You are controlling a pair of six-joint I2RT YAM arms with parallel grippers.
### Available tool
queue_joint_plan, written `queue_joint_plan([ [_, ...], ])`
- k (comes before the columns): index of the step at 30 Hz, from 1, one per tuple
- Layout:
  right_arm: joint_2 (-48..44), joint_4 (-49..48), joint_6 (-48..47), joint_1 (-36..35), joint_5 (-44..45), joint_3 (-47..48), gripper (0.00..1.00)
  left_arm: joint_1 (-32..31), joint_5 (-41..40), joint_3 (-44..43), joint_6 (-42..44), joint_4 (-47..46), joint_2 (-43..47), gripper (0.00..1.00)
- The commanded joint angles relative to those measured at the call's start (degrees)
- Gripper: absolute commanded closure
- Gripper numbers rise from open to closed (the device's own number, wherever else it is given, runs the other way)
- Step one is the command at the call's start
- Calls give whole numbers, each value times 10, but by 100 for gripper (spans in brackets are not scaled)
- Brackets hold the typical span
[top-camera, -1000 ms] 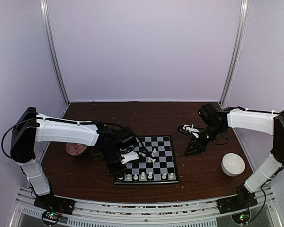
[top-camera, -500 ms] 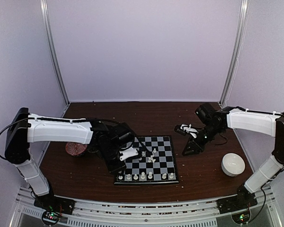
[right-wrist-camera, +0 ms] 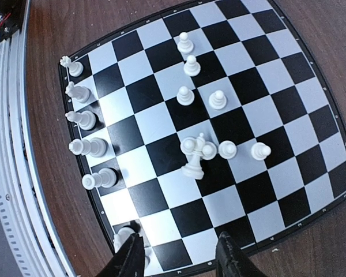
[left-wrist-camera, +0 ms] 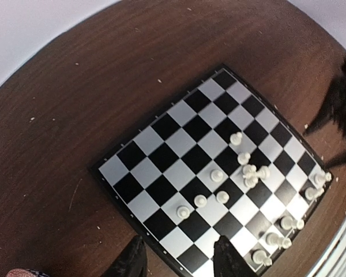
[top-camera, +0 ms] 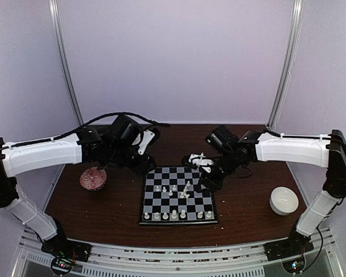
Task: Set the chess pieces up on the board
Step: Pick up the bishop from the chessboard.
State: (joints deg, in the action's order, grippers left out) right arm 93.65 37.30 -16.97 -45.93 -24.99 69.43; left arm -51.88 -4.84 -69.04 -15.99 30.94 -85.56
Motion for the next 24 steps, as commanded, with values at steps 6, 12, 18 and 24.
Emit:
queue_joint_plan([
  [6,70,-50,54,-45,88,24,53,4,-75,51,-112,-160,29,56],
  [12,112,-41,75,-60,98,53,53,20,-42,65,-123,-186,34,56],
  [18,149,-20,89,-61,113,84,53,32,-24,72,-122,-192,33,56],
  [24,178,-4,94,-62,98,104,54,41,-18,70,-111,-194,27,56],
])
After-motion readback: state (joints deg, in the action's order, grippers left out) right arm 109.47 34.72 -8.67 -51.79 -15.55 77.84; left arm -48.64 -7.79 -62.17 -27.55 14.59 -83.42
